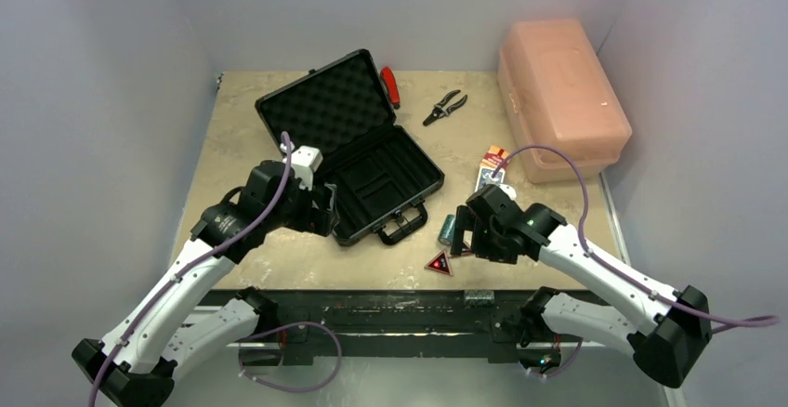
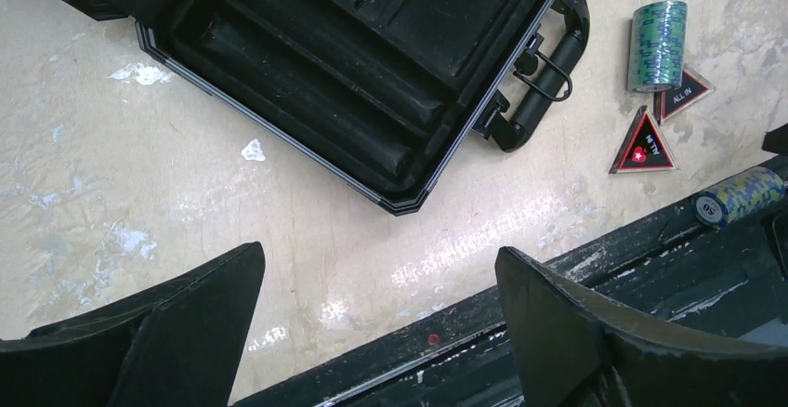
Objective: Pack up texas hold em set
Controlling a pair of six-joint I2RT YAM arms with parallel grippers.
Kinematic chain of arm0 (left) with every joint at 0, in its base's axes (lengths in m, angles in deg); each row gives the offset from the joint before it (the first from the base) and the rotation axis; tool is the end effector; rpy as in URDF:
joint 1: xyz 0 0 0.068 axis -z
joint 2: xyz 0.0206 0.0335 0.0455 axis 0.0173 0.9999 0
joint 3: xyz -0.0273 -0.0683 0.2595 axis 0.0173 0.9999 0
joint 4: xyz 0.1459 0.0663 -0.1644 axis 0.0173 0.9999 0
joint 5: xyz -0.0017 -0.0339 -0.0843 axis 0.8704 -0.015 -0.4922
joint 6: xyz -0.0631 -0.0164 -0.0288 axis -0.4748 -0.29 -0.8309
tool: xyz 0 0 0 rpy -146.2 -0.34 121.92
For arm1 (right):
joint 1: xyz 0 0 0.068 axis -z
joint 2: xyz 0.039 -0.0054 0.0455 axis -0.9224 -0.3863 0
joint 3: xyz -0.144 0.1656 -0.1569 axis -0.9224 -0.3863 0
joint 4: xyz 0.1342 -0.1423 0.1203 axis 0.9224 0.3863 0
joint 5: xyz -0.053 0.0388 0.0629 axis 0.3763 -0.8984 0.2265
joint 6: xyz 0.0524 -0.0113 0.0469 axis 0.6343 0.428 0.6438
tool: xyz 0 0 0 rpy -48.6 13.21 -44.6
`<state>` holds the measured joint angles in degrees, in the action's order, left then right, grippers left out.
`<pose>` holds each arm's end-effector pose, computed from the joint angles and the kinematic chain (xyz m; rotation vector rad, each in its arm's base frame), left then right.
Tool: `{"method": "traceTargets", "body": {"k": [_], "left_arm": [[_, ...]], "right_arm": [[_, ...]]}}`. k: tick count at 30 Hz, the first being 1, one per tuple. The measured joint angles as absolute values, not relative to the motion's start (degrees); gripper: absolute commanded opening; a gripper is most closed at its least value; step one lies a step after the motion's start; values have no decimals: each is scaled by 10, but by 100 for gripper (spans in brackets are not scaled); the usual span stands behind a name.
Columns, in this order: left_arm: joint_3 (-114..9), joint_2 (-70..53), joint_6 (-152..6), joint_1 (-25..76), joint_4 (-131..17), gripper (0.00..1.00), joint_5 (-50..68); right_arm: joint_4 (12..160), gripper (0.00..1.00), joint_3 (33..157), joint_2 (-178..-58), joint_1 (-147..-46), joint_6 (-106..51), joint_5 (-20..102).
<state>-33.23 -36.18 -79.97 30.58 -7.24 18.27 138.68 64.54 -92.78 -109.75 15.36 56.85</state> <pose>0.1264 -0.0766 0.2951 0.2622 2.3414 -0.4171 0.1163 0.0950 0.2301 0.2217 2.6973 0.3194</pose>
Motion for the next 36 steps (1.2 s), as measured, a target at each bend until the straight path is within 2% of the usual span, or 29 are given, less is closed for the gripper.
{"method": "traceTargets", "body": {"k": [18,36], "left_arm": [[-333,-363,-799,306,-72,96,192],[-333,-369,-798,306,-70,96,199]], "right_arm": [[1397,99,643,-929,-1100,139,566],[1404,99,593,-1009,-1118,142,549]]}}
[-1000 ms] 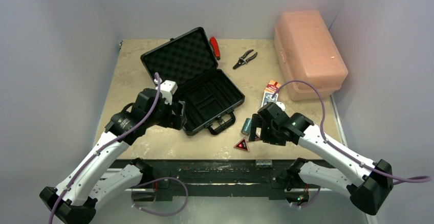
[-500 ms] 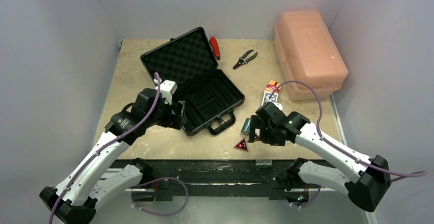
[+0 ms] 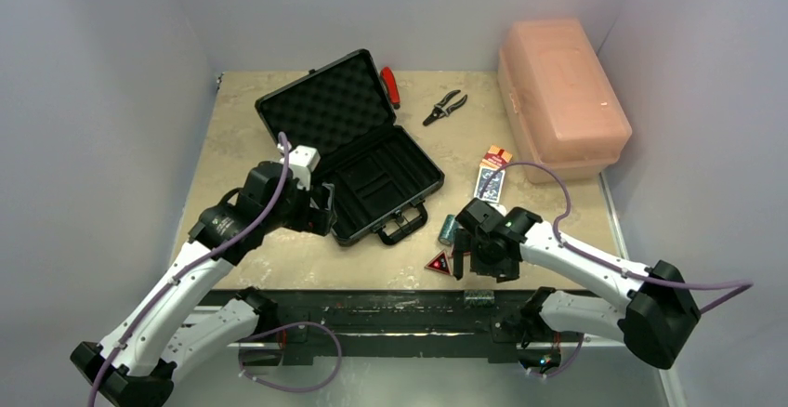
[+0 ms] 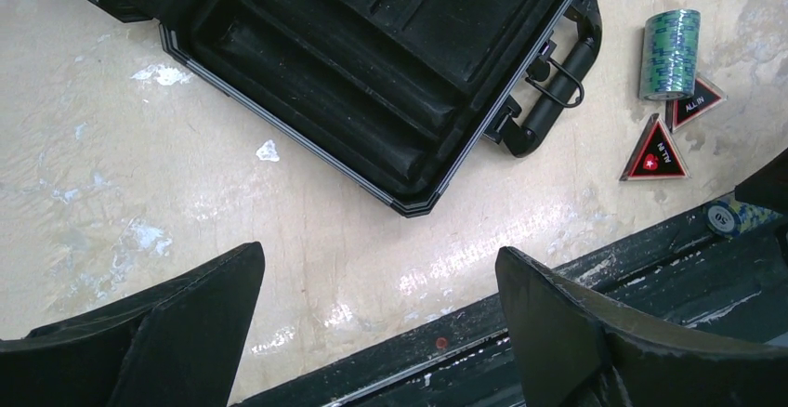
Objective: Pack up texas hold em set
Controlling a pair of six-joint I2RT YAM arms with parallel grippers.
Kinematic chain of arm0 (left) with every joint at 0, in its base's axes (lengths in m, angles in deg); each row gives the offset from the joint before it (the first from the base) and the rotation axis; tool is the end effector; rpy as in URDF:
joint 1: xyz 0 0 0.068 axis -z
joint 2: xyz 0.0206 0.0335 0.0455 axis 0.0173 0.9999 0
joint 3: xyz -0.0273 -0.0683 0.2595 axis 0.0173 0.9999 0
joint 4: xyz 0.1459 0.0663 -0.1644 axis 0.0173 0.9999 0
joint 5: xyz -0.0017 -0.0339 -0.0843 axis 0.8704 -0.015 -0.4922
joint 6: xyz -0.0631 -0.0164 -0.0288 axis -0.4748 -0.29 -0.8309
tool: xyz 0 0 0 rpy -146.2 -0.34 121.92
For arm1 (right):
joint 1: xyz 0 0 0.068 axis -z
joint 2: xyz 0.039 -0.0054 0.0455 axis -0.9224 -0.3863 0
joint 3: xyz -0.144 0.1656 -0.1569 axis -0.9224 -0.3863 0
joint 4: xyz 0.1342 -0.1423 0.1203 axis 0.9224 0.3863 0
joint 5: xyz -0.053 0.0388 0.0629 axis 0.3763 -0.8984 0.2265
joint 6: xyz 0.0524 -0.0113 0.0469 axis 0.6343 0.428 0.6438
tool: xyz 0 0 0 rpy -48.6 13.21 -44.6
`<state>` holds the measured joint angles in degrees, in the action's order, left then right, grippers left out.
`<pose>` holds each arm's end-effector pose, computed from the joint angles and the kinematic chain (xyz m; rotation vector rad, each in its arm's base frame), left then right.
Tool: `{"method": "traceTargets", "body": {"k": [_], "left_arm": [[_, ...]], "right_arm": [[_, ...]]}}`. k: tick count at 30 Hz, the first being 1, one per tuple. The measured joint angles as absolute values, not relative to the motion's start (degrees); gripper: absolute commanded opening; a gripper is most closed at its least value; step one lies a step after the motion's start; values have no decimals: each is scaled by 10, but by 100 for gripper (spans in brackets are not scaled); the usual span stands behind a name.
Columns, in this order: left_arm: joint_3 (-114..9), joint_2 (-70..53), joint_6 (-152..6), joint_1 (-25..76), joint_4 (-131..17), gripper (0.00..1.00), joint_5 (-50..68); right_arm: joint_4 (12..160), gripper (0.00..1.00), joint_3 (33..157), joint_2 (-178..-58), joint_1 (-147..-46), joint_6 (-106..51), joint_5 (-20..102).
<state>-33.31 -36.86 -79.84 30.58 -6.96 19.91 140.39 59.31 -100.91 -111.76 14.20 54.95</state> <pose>0.1250 -0.0738 0.2966 0.2484 2.3280 -0.3879 0.1100 0.0989 0.1864 0.1258 2.9245 0.0957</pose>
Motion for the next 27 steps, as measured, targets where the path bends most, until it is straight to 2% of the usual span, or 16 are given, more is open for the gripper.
{"method": "traceTargets", "body": {"k": [14,24,27], "left_arm": [[-333,-376,-798,306,-68,96,201],[-333,-385,-798,306,-68,96,201],[-333,-386,-798,306,-67,96,201]], "right_arm": [[1401,98,548,-1035,-1150,184,514],[1382,83,538,-1076,-1173,208,504],[1381,77,538,-1079,-1174,210,506]]}}
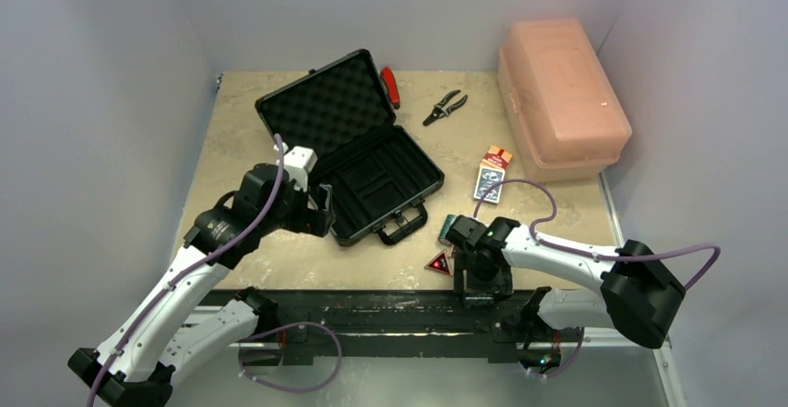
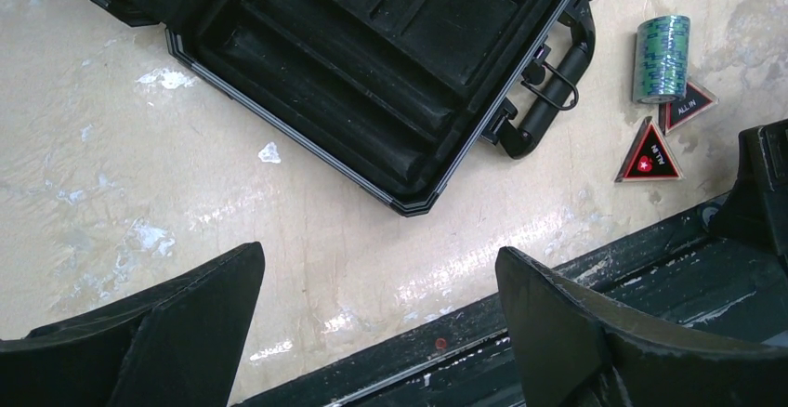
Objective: Pack up texas hold em set
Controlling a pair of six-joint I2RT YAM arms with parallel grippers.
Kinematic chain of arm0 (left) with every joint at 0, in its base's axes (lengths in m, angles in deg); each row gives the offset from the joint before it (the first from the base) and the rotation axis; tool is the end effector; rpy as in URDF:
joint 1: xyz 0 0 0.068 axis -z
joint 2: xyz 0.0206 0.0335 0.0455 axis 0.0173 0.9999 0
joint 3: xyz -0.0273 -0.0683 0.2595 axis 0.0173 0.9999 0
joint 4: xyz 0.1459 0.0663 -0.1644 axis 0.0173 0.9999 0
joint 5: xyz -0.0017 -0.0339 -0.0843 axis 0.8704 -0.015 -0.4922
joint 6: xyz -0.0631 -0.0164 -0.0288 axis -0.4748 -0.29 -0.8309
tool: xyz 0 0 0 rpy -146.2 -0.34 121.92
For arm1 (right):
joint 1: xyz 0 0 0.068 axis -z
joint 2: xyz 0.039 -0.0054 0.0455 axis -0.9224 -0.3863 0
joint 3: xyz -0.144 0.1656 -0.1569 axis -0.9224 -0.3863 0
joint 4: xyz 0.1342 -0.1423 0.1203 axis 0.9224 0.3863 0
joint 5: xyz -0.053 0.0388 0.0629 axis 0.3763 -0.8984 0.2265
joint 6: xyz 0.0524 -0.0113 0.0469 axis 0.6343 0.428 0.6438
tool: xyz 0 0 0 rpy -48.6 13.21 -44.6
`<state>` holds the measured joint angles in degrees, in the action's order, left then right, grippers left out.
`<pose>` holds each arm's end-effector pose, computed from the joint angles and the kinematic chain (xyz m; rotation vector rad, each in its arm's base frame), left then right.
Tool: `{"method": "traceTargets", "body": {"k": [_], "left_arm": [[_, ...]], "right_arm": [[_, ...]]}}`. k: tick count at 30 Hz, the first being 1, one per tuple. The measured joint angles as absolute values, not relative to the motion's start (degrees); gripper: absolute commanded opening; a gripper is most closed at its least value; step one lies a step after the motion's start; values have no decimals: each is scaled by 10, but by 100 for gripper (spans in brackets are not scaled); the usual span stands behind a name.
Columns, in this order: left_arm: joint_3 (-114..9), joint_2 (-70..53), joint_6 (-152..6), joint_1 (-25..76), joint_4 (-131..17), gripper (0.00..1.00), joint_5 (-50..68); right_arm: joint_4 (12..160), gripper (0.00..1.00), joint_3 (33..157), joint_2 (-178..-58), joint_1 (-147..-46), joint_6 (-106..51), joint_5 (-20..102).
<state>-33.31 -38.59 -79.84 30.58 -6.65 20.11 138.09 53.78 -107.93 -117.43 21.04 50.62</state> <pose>0.1200 -0.0704 0.2997 0.2432 2.3035 -0.3946 0.0924 0.1074 0.1495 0.1489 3.1013 -0.0143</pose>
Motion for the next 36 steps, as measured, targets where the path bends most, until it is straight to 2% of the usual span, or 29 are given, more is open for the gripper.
{"method": "traceTargets", "body": {"k": [7,10,28,36], "left_arm": [[-333,-388,-798,306,-64,96,201],[-333,-389,-798,306,-64,96,201],[-333,-401,-798,306,-64,96,202],[-333,-388,-798,306,-64,96,219]], "right_arm": [[1384,47,537,-1082,-1179,211,511],[1386,40,538,-1082,-1180,211,513],[1426,36,704,-1018,-1184,206,558],[1410,34,773,-1035,-1184,165,581]]}}
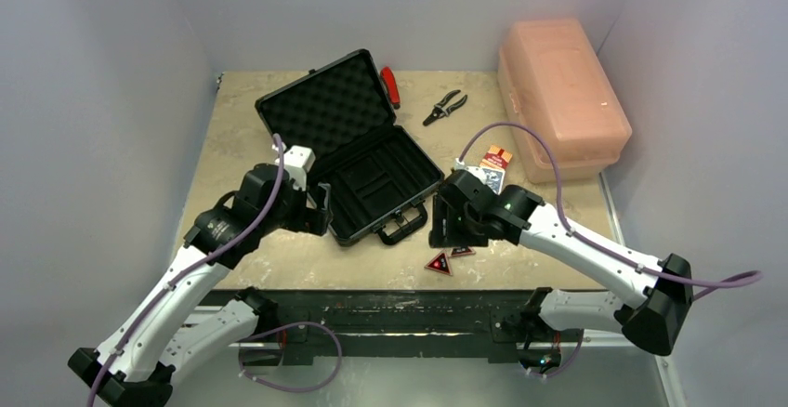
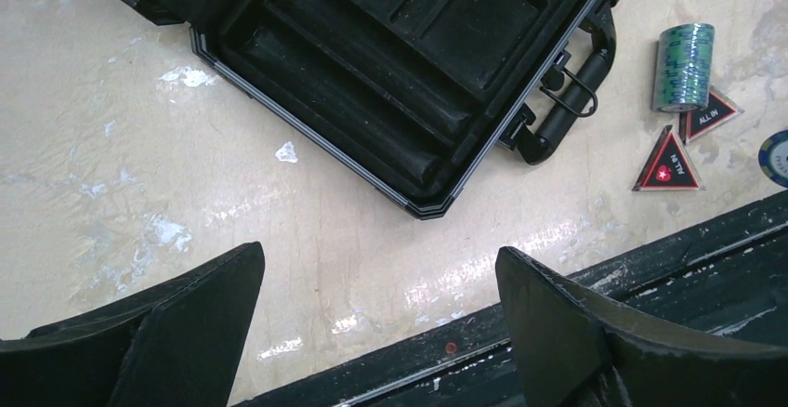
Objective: Pack up texas hold em set
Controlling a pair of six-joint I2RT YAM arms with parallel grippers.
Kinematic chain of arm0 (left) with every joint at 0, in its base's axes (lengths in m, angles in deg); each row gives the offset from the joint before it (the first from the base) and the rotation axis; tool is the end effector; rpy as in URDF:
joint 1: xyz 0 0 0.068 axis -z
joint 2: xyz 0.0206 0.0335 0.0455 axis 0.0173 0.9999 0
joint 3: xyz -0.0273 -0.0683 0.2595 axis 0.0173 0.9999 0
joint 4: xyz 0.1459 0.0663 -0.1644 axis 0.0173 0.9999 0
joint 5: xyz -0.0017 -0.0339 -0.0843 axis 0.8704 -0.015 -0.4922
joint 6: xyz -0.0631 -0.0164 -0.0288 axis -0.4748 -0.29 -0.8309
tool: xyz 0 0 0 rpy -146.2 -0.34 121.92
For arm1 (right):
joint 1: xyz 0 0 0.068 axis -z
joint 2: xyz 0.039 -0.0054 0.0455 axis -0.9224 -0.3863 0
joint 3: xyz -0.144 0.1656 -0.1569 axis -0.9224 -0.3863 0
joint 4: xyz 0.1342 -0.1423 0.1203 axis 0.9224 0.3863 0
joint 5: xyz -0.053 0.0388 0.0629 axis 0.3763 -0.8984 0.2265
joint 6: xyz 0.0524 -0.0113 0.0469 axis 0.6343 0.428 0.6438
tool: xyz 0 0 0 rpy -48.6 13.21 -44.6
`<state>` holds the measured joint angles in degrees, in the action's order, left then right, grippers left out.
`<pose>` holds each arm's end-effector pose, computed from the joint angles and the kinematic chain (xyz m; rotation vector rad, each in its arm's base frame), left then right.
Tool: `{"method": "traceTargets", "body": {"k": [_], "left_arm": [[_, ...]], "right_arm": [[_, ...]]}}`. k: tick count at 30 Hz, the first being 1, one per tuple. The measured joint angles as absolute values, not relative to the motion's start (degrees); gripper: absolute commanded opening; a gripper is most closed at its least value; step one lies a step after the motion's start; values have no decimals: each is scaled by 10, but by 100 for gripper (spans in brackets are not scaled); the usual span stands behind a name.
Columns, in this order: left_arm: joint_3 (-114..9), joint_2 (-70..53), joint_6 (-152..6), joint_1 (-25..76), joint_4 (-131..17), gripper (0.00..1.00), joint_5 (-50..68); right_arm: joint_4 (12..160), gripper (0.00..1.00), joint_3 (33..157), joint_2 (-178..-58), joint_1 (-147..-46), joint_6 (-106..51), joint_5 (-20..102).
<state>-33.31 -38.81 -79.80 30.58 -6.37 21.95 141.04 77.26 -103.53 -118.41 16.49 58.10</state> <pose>0.1199 -0.0682 0.2998 0.2265 2.2987 -0.3589 0.1274 0.1427 0.2610 0.0503 2.7124 0.3420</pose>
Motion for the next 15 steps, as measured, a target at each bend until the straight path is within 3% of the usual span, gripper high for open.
{"method": "traceTargets", "body": {"k": [15], "left_arm": [[-346,-372,-815,306,-66,95,219]], "right_arm": [[1170,30,796,-1013,-1184,-16,583]]}}
